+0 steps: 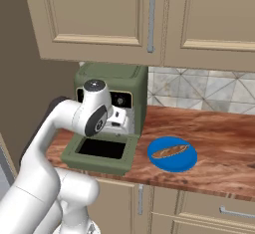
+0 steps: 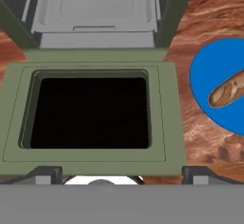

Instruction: Pull the toaster oven rack outwards. Pick up the baguette from the plate and place it on the toaster oven rack. Close the toaster oven door fully and set the temperature to the lowest setting.

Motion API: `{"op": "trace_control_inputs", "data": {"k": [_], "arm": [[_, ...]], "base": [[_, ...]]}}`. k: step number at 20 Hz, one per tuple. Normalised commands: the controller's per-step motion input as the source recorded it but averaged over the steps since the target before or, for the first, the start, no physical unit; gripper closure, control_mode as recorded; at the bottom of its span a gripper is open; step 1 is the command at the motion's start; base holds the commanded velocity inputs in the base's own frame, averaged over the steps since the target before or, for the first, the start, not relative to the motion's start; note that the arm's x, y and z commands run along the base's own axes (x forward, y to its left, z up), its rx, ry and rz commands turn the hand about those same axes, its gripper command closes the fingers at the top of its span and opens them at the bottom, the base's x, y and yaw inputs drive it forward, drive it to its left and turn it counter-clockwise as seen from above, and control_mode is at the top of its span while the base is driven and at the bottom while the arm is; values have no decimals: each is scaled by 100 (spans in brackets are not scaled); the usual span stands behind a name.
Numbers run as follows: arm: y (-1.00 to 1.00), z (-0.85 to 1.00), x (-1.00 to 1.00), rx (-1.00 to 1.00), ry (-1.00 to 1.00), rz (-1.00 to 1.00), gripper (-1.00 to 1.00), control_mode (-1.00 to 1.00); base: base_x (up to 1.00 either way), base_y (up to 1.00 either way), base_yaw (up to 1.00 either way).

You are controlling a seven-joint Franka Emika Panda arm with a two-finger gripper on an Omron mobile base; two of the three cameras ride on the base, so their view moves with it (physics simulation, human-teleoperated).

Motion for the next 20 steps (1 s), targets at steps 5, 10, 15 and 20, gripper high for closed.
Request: {"op": "trace_control_inputs", "data": {"k": [5,10,15,20], "arm": [[0,-14,0,2,-3,0,-100,-100],[0,-7,0,9,-3,0,-100,-100],[0,-1,0,15,-1,0,-100,-100],[0,0,0,13,-1,0,-100,-100]], "base": [[0,0,0],[0,0,0],[0,0,0],[0,0,0]]}}
